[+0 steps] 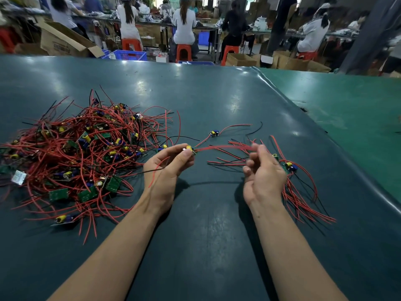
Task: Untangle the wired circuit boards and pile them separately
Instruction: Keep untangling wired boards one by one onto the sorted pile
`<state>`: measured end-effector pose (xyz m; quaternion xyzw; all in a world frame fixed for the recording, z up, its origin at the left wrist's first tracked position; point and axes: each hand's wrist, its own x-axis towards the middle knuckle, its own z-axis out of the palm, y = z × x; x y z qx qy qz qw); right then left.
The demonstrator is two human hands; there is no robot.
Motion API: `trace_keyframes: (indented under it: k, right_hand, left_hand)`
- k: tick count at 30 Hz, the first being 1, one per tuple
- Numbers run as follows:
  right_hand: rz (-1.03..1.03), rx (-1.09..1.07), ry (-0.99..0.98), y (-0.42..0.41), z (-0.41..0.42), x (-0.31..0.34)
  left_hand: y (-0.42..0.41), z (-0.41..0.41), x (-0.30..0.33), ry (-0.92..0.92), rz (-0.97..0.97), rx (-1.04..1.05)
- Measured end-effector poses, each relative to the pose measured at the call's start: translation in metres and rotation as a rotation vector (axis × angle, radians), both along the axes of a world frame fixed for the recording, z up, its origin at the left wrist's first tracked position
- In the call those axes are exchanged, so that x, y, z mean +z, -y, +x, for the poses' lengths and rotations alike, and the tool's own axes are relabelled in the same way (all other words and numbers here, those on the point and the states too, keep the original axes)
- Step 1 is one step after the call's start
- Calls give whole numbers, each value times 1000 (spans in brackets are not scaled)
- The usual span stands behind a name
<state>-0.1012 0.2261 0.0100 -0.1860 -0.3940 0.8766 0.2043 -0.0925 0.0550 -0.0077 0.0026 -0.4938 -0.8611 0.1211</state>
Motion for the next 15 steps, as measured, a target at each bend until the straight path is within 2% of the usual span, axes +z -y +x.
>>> trace_keyframes:
  k: [2, 3, 4, 6, 7, 8, 11, 13, 15]
  right_hand:
    - [89, -121, -28, -7, -2, -1]
    - [242, -191, -45, -8, -1, -3]
    - [501, -287, -72, -6, 1, -4]
    - [1095, -412, -260, 7, 10, -9]
    - [1315, -383, -395, 15, 13, -15]
    - [1451, -297, -494, 22, 15, -19]
    - [1612, -91, -588, 34, 17, -25]
    - [1568, -66, -605, 34, 17, -27]
    - [1422, 26, -597, 34, 19, -26]
  left_hand:
    - [3, -1, 1, 0, 37, 61]
    - [4, -1, 1, -9, 30, 80]
    - [4, -1, 0, -18, 4, 91]
    - [4, 1, 1, -33, -93, 100]
    - [4, 2, 1, -37, -140, 105]
    - [4, 3, 1, -41, -174, 104]
    - [4, 5, 0, -85, -241, 81]
    - [2, 4, -1, -115, -287, 93]
    - [2, 4, -1, -121, -274, 84]
